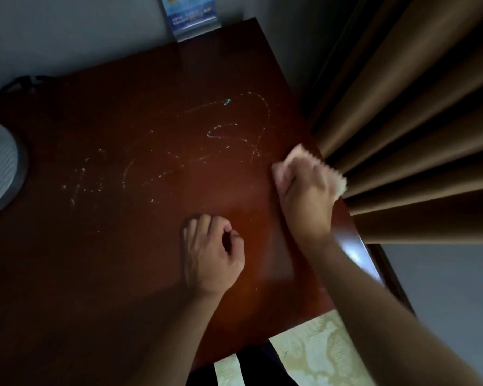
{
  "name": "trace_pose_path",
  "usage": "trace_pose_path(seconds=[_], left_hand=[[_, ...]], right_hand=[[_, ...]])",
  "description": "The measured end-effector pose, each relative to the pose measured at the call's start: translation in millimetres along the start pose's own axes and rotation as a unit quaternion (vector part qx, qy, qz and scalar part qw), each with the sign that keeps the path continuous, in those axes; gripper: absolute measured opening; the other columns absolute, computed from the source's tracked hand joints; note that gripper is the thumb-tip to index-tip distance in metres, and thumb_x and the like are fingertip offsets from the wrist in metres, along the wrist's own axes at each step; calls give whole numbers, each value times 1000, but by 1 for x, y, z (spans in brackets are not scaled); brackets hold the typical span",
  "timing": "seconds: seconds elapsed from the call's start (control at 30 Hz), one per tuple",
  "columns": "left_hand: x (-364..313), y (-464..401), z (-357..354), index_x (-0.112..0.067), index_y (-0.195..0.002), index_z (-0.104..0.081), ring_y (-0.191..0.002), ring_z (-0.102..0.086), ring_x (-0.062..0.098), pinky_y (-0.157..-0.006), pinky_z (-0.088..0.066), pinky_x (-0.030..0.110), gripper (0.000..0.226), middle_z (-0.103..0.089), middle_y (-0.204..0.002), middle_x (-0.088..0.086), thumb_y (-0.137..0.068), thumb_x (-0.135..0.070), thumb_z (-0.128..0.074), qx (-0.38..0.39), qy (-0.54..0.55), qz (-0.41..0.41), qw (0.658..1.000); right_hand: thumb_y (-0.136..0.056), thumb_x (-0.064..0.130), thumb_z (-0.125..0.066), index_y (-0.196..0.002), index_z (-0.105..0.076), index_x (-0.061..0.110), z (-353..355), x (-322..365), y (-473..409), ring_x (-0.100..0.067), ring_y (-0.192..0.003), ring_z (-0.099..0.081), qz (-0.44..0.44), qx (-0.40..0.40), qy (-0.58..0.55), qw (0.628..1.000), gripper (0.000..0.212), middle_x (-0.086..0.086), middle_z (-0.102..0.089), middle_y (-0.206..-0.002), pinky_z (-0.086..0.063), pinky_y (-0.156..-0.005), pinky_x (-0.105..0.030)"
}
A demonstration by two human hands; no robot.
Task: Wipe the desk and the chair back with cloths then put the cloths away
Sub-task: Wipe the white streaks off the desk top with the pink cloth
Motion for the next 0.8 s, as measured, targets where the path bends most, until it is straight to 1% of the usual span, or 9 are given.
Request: trace_pose_path(seconds=[0.1, 0.17, 0.3, 0.4, 0.5, 0.6, 0.67, 0.73, 0.8], left_hand=[[-1, -1, 2, -16, -76, -60, -78, -50, 27, -72, -43, 43, 14, -54, -79, 3, -79, -28, -53, -1, 11, -1, 1000], [-2, 0, 2, -16, -75, -60, -78, -49, 25, -72, -42, 43, 14, -54, -79, 2, -79, -28, -53, -1, 13, 0, 1000], [0, 0, 1, -16, -75, -60, -79, -48, 22, -74, -40, 38, 15, -54, -78, -1, -80, -28, -53, -7, 23, 3, 1000], [2, 1, 0, -17, -75, -60, -80, -47, 21, -76, -39, 37, 14, -54, -79, -1, -80, -28, -54, -4, 32, -1, 999], [2, 2, 4, -17, -73, -60, -79, -49, 22, -76, -39, 36, 14, -55, -79, -1, -79, -28, -54, 0, 56, -1, 998], [2, -6, 10, -15, -69, -60, -78, -48, 20, -75, -39, 35, 18, -56, -76, -2, -77, -28, -50, 19, 111, 22, 993], [10, -7, 18, -14, -68, -62, -78, -53, 18, -73, -41, 34, 19, -59, -75, -3, -76, -27, -51, 34, 195, 66, 978], [23, -10, 27, -14, -68, -64, -70, -55, 15, -66, -40, 30, 17, -60, -69, -4, -75, -26, -55, 45, 279, 132, 950], [41, -3, 40, -13, -69, -63, -60, -51, 11, -58, -36, 29, 17, -56, -61, -8, -76, -26, -55, 52, 288, 160, 943]], right_hand=[[-95, 38, -63, -90, -71, 11, 11, 23, 55, -27, -99, -68, 101, -2, 10, 995, 28, -4, -73, -98, -53, -87, -41], [-94, 38, -65, -87, -69, 10, 11, 19, 35, -26, -90, -66, 133, 0, -3, 991, 29, -5, -70, -90, -53, -81, -40], [-98, 44, -53, -75, -60, 14, 2, -8, -49, -22, -77, -62, 25, -3, 15, 1000, 38, -1, -62, -75, -44, -70, -32], [-96, 41, -56, -71, -54, 14, 1, -1, -36, -21, -75, -59, -37, -16, -3, 999, 37, -1, -58, -75, -43, -66, -33], [-97, 38, -58, -83, -61, 11, 13, 28, 41, -25, -84, -59, 2, 2, -22, 1000, 31, -2, -60, -85, -46, -67, -34], [-99, 40, -53, -98, -72, 7, 25, 53, 125, -23, -105, -63, 51, 20, -24, 998, 38, -8, -72, -105, -52, -92, -34], [-97, 43, -55, -98, -74, 10, 32, 59, 150, -16, -110, -63, 94, 41, -33, 994, 38, -4, -73, -110, -49, -97, -31], [-91, 41, -62, -96, -75, 13, 38, 52, 140, -13, -108, -63, 128, 69, -47, 988, 32, 1, -73, -106, -50, -94, -27], [-87, 43, -68, -96, -73, 17, 42, 44, 117, -16, -108, -65, 91, 76, -19, 993, 28, 2, -74, -102, -53, -81, -29]])
Point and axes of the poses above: each hand's wrist, its own y-axis away from the middle knuckle, its own z-axis out of the back of the hand, x = y × z, the point moved 7 cm from there along -y, towards the middle knuckle
